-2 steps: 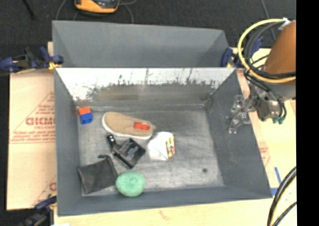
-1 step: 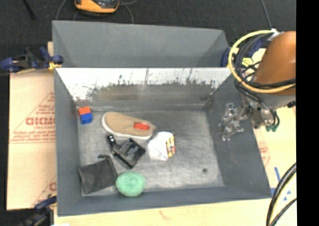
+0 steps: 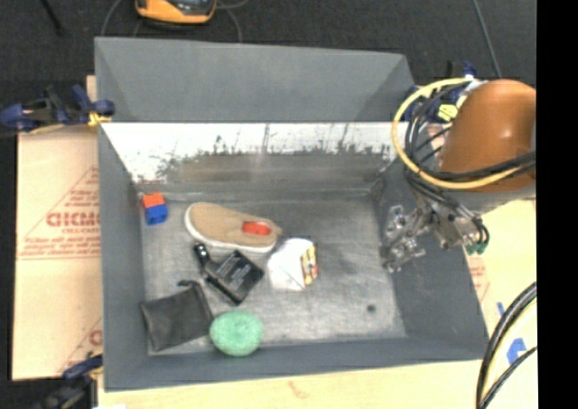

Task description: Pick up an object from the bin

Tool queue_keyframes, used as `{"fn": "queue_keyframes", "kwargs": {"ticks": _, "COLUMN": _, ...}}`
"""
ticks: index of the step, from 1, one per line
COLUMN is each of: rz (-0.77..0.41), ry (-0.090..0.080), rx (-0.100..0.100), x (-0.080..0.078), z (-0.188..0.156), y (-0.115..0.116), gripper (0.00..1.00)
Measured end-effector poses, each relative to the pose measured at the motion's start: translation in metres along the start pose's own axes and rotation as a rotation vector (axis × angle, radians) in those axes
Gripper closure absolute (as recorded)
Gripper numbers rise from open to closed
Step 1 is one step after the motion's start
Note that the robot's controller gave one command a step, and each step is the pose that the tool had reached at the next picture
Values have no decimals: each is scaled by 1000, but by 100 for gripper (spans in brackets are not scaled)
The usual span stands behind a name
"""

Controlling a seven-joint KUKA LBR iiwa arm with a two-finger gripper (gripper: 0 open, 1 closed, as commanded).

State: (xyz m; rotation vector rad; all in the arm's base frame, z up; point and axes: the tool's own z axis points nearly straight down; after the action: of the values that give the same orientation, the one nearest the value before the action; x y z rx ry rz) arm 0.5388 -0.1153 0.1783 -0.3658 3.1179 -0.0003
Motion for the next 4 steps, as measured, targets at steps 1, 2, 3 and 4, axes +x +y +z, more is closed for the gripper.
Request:
{"fn": "queue_keyframes", "kwargs": {"ticks": 1, "rz": 44, "ry": 0, "rx": -1, "x": -1, "z": 4, "y": 3, "gripper": 100}}
{"fn": "queue_keyframes", "kwargs": {"ticks": 2, "rz": 87, "ry": -1, "rx": -1, "x": -4, "z": 7, "y": 3, "gripper": 100}}
{"fn": "queue_keyframes", "kwargs": {"ticks": 3, "rz": 221, "ry": 0, "rx": 0, "x": -23, "z": 45, "y": 11, "gripper": 0}}
{"fn": "queue_keyframes", "kwargs": {"ticks": 4, "rz": 220, "ry": -1, "rx": 2, "x": -23, "z": 44, "y": 10, "gripper": 0}}
